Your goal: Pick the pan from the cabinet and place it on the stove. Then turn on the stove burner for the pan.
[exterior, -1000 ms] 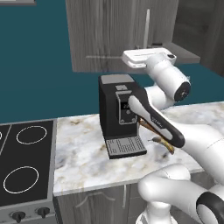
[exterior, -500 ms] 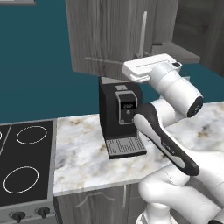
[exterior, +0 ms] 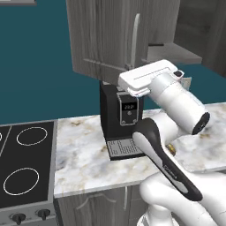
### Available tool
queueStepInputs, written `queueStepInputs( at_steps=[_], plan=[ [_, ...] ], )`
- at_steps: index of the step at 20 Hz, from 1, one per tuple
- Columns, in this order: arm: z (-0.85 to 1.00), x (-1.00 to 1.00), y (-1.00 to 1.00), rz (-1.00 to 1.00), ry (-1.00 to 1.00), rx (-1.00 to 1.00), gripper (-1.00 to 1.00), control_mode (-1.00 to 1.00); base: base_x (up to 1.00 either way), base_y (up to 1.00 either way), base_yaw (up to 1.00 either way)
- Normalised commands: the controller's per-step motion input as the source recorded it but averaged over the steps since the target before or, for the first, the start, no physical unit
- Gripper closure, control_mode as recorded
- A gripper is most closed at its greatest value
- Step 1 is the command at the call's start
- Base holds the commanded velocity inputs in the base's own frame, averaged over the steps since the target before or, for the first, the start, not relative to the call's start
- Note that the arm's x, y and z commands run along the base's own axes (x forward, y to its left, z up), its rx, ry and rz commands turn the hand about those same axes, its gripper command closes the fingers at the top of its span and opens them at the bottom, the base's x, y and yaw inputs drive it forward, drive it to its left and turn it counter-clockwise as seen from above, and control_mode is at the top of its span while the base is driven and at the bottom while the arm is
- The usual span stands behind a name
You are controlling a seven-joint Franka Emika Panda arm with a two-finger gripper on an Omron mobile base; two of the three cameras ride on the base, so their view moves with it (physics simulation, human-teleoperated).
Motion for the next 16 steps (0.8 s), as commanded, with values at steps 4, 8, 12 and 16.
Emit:
queueStepInputs(
  at_steps=[4, 8, 12, 16],
  plan=[
    [0.05, -0.85, -0.73, 0.1, -0.22, 0.05, -1.0, -1.0, 0.0, 0.0, 0.0],
    [0.0, -0.39, -0.82, 0.1, -0.15, 0.05, -1.0, -1.0, 0.0, 0.0, 0.0],
    [-0.03, 0.23, -0.75, 0.17, -0.02, 0.01, -1.0, -1.0, 0.0, 0.0, 0.0],
    [0.0, 0.57, -0.62, 0.18, 0.0, 0.03, -1.0, -1.0, 0.0, 0.0, 0.0]
  ],
)
